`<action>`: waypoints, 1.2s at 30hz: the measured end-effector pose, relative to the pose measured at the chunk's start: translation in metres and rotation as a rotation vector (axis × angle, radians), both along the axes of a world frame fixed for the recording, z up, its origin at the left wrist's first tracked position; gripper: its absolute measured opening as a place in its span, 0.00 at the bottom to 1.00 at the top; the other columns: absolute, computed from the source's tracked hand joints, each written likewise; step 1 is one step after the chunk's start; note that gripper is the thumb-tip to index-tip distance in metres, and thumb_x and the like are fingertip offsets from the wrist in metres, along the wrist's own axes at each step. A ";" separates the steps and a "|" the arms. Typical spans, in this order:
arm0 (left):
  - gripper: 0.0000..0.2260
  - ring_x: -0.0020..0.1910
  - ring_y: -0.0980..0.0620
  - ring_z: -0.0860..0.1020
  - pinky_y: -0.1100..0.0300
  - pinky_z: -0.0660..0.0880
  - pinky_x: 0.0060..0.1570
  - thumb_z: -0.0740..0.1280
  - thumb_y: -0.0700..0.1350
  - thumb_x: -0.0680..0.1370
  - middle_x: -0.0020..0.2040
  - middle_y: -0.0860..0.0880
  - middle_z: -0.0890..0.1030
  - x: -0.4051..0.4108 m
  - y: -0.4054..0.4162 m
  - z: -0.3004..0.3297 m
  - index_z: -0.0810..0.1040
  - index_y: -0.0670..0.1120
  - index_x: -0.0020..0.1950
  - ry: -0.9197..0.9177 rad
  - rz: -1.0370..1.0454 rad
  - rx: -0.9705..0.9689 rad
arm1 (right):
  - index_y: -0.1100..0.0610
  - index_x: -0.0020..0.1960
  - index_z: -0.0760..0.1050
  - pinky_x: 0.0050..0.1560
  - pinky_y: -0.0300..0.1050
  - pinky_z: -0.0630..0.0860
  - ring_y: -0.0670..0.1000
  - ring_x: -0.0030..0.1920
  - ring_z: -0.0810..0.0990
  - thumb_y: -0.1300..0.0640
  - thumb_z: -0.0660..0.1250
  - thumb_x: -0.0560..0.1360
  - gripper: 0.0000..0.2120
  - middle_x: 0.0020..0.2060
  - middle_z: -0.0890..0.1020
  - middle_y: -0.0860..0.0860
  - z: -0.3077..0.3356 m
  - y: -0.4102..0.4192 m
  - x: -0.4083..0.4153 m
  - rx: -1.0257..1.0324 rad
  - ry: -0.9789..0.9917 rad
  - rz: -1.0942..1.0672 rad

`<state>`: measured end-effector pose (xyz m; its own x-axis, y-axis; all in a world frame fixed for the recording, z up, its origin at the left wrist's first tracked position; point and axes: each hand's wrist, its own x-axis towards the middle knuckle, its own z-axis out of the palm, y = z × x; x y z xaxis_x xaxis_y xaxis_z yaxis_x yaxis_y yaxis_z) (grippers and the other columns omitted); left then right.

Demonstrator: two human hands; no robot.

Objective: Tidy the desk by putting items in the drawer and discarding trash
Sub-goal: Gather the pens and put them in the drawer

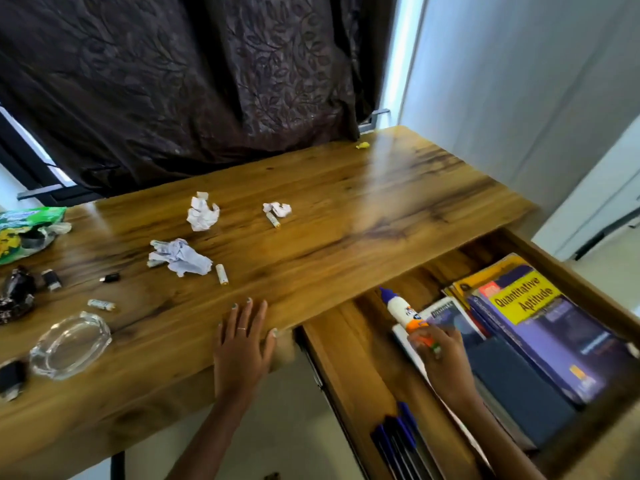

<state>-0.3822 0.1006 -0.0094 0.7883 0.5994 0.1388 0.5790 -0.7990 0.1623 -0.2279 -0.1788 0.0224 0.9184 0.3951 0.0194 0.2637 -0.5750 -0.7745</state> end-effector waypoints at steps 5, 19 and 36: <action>0.32 0.71 0.39 0.65 0.40 0.61 0.67 0.47 0.62 0.78 0.72 0.40 0.68 0.001 -0.054 -0.007 0.65 0.43 0.73 -0.067 0.069 -0.078 | 0.43 0.41 0.76 0.49 0.39 0.67 0.49 0.46 0.73 0.66 0.70 0.72 0.16 0.47 0.72 0.53 -0.015 -0.097 -0.052 -0.073 0.108 -0.056; 0.25 0.71 0.55 0.63 0.55 0.48 0.70 0.56 0.60 0.76 0.72 0.55 0.68 -0.045 -0.252 -0.026 0.65 0.53 0.72 0.050 -0.407 -0.289 | 0.49 0.66 0.70 0.58 0.49 0.75 0.53 0.60 0.71 0.47 0.60 0.78 0.17 0.61 0.70 0.53 -0.049 -0.112 -0.072 -0.709 0.039 0.239; 0.33 0.60 0.56 0.78 0.51 0.49 0.68 0.57 0.73 0.65 0.62 0.57 0.79 -0.051 -0.296 -0.025 0.72 0.55 0.62 0.275 -0.634 -0.307 | 0.47 0.72 0.59 0.73 0.49 0.49 0.51 0.76 0.48 0.38 0.42 0.78 0.26 0.76 0.54 0.46 -0.070 -0.191 -0.117 -0.452 -0.443 0.158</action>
<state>-0.4328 -0.1955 -0.0343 0.9771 -0.0008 -0.2126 0.0748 -0.9348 0.3472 -0.3453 -0.3695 -0.0478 0.7917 0.5828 0.1829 0.6106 -0.7466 -0.2640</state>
